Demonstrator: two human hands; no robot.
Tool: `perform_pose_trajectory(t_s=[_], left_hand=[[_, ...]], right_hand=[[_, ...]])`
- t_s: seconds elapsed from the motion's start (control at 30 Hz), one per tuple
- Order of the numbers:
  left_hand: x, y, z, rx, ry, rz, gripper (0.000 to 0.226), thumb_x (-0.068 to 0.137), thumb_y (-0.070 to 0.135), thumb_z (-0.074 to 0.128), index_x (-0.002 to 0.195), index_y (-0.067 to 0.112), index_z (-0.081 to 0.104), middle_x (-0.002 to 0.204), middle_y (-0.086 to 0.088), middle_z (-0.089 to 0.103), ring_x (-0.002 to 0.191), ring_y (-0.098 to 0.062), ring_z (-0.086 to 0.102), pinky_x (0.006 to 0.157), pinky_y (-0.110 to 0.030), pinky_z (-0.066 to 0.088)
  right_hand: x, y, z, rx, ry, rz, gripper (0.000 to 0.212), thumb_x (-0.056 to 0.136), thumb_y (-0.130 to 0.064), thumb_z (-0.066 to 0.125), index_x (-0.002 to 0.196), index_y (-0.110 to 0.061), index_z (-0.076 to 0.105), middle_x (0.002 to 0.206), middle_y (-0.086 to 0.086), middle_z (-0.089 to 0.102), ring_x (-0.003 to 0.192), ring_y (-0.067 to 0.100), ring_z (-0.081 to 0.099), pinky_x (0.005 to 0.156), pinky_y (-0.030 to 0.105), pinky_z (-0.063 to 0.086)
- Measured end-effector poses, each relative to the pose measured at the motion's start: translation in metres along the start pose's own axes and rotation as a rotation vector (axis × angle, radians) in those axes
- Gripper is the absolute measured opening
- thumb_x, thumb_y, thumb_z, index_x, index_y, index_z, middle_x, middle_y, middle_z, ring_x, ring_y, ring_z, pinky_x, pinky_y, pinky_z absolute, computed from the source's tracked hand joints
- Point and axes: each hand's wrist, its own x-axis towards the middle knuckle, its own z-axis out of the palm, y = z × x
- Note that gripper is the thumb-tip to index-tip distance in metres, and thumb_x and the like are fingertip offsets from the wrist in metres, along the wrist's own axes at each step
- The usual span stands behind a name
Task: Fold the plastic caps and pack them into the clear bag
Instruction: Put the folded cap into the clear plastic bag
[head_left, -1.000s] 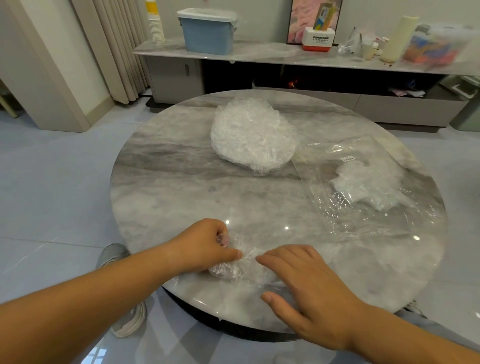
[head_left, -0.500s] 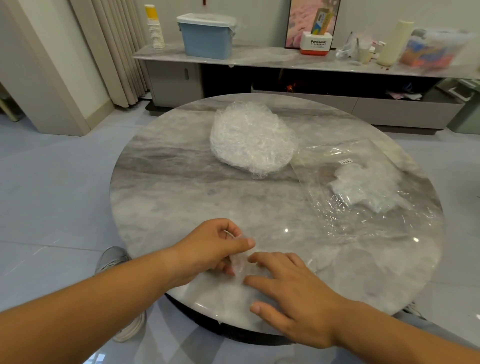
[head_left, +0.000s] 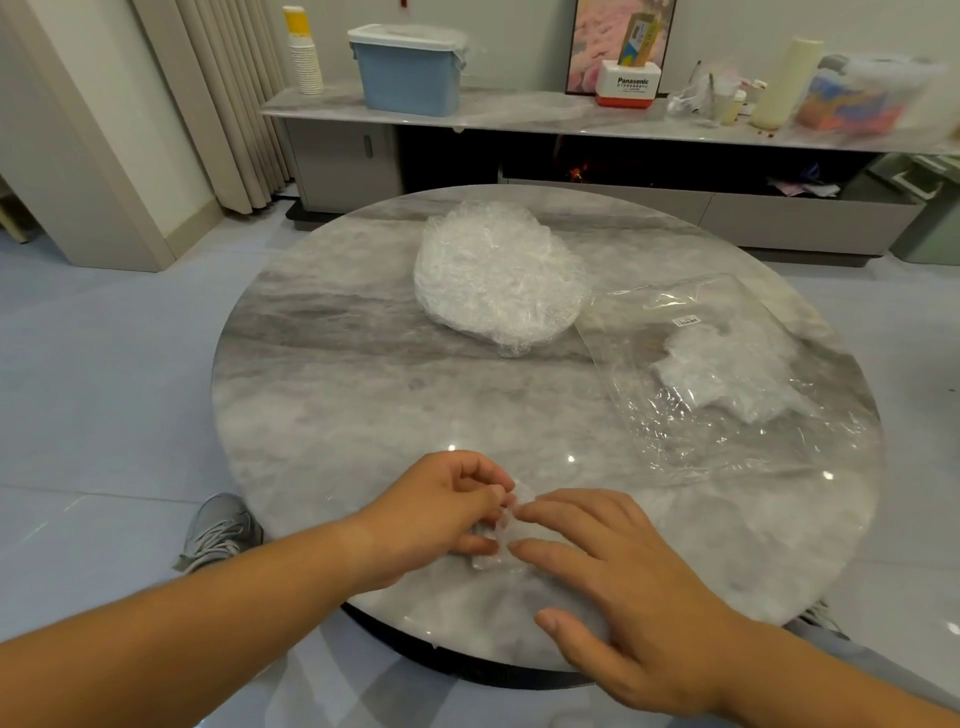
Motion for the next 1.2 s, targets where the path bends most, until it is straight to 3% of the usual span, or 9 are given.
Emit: perform_pose_trajectory(t_s=[0.17, 0.43, 0.63, 0.73, 0.83, 0.97, 1.07, 1.2], left_hand=[[0.002, -0.001, 0.004, 0.046, -0.018, 0.034, 0.013, 0.095, 0.012, 0.067, 0.108, 0.008, 0.068, 0.105, -0.019, 0.071, 0.099, -0.028, 0.072, 0.081, -0.038, 0.062], [0.005, -0.001, 0.001, -0.001, -0.038, 0.025, 0.017, 0.094, 0.014, 0.069, 0.109, 0.007, 0.067, 0.103, -0.02, 0.071, 0.088, -0.02, 0.071, 0.076, -0.037, 0.062], [0.005, 0.002, 0.002, -0.02, -0.024, 0.002, 0.017, 0.093, 0.014, 0.07, 0.108, 0.007, 0.068, 0.107, -0.016, 0.073, 0.1, -0.027, 0.072, 0.08, -0.045, 0.062], [0.007, 0.003, 0.001, 0.002, -0.006, -0.003, 0.018, 0.092, 0.01, 0.071, 0.109, 0.007, 0.067, 0.107, -0.021, 0.069, 0.095, -0.024, 0.072, 0.079, -0.046, 0.062], [0.01, 0.005, 0.002, 0.049, 0.019, 0.0, 0.019, 0.09, 0.004, 0.072, 0.107, 0.007, 0.066, 0.095, -0.016, 0.066, 0.085, -0.021, 0.07, 0.076, -0.045, 0.063], [0.024, 0.01, 0.0, 0.349, 0.124, 0.161, 0.024, 0.079, 0.012, 0.084, 0.097, 0.016, 0.068, 0.086, -0.004, 0.069, 0.068, -0.01, 0.065, 0.069, -0.03, 0.06], [0.033, 0.016, 0.002, 0.666, 0.086, 0.247, 0.036, 0.073, 0.033, 0.088, 0.103, 0.029, 0.068, 0.101, 0.009, 0.067, 0.086, -0.003, 0.063, 0.083, -0.021, 0.054], [0.038, 0.025, 0.014, 0.88, -0.066, 0.189, 0.048, 0.076, 0.04, 0.085, 0.118, 0.029, 0.066, 0.107, 0.013, 0.063, 0.099, -0.002, 0.06, 0.09, -0.019, 0.049]], right_hand=[[-0.005, 0.006, 0.013, -0.054, -0.147, 0.011, 0.05, 0.1, -0.054, 0.048, 0.143, -0.03, 0.051, 0.159, -0.005, 0.037, 0.147, 0.014, 0.029, 0.114, 0.041, 0.032], [-0.003, 0.01, 0.013, -0.075, -0.182, -0.03, 0.052, 0.098, -0.053, 0.051, 0.145, -0.03, 0.049, 0.164, -0.002, 0.03, 0.141, 0.02, 0.037, 0.111, 0.043, 0.035], [-0.005, 0.012, 0.014, -0.135, -0.164, 0.001, 0.044, 0.098, -0.051, 0.05, 0.133, -0.026, 0.057, 0.132, -0.009, 0.056, 0.122, 0.017, 0.049, 0.106, 0.04, 0.038], [-0.01, 0.015, 0.013, -0.167, -0.11, 0.022, 0.037, 0.099, -0.047, 0.05, 0.124, -0.024, 0.063, 0.121, -0.009, 0.06, 0.118, 0.017, 0.053, 0.105, 0.037, 0.038], [-0.015, 0.014, 0.014, -0.178, -0.075, 0.019, 0.033, 0.096, -0.044, 0.055, 0.119, -0.023, 0.067, 0.119, -0.01, 0.062, 0.121, 0.019, 0.053, 0.109, 0.036, 0.036], [-0.02, 0.015, 0.017, -0.146, -0.059, 0.029, 0.035, 0.093, -0.043, 0.059, 0.118, -0.021, 0.068, 0.124, -0.009, 0.063, 0.127, 0.021, 0.052, 0.11, 0.038, 0.036], [-0.023, 0.018, 0.014, -0.127, -0.075, 0.022, 0.035, 0.094, -0.043, 0.058, 0.121, -0.022, 0.068, 0.131, -0.011, 0.062, 0.132, 0.021, 0.049, 0.111, 0.04, 0.034], [-0.026, 0.023, 0.011, -0.1, -0.089, 0.007, 0.036, 0.095, -0.043, 0.057, 0.122, -0.024, 0.068, 0.138, -0.013, 0.06, 0.141, 0.019, 0.041, 0.116, 0.045, 0.03]])
